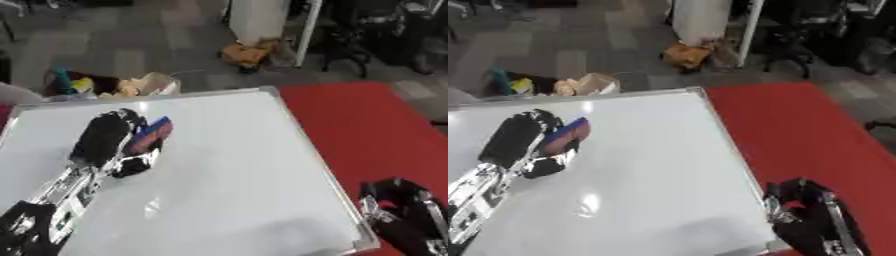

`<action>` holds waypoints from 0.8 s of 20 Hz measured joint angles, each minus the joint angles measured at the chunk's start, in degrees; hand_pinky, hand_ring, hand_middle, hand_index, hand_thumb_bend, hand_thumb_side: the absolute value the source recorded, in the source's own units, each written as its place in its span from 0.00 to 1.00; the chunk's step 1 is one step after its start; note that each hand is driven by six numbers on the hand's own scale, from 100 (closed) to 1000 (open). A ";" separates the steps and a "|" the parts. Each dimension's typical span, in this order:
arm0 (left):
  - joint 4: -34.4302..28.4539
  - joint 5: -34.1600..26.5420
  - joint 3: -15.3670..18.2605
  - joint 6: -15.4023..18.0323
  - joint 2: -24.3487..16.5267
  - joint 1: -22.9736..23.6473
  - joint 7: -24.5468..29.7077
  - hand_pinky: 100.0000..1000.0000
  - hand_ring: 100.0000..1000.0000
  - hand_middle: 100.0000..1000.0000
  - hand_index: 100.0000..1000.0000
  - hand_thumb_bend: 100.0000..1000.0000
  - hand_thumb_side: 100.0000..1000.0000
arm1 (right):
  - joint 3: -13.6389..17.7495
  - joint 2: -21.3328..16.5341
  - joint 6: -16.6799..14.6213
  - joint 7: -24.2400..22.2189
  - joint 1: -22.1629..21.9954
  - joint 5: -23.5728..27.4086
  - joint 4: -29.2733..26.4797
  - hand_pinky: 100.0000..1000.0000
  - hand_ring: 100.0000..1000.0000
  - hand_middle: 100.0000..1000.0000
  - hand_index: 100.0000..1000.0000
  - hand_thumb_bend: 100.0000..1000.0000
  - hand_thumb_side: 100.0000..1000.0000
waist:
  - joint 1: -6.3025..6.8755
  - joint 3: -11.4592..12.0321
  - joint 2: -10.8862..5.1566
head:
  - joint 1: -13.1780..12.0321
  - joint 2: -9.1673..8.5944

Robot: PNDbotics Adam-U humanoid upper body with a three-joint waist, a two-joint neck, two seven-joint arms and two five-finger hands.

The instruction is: Wipe the whiteboard clean with a brush.

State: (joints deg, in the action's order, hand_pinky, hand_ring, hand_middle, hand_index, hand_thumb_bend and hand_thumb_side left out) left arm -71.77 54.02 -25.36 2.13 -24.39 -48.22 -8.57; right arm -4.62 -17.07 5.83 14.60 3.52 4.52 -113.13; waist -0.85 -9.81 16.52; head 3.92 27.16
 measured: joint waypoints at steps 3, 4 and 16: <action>-4.74 -2.15 -1.59 2.20 -1.80 1.73 2.77 0.28 0.34 0.28 0.44 0.12 0.21 | 0.01 -0.33 -0.05 0.15 -0.02 0.03 0.04 0.09 0.42 0.29 0.43 0.00 0.01 | 0.03 0.14 -0.07 | 0.27 0.00; -6.28 -2.75 -2.11 2.52 -2.36 2.29 3.76 0.29 0.34 0.28 0.44 0.12 0.21 | 0.02 -0.36 -0.04 0.21 -0.03 0.03 0.09 0.09 0.42 0.29 0.43 0.00 0.01 | 0.06 0.20 -0.15 | 0.32 0.00; -16.97 -9.87 -5.47 3.09 -5.54 6.46 16.20 0.37 0.41 0.35 0.51 0.40 0.36 | 0.19 -0.41 -0.03 0.39 -0.48 0.03 0.16 0.09 0.42 0.29 0.43 0.00 0.01 | 0.37 0.84 -0.67 | 1.30 0.50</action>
State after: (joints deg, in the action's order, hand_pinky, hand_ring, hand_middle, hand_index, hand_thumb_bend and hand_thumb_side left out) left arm -88.73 44.15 -30.84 5.22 -29.93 -41.76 7.62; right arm -4.43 -17.49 5.79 14.98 3.04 4.55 -112.97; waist -0.48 -8.97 15.85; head 5.22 27.66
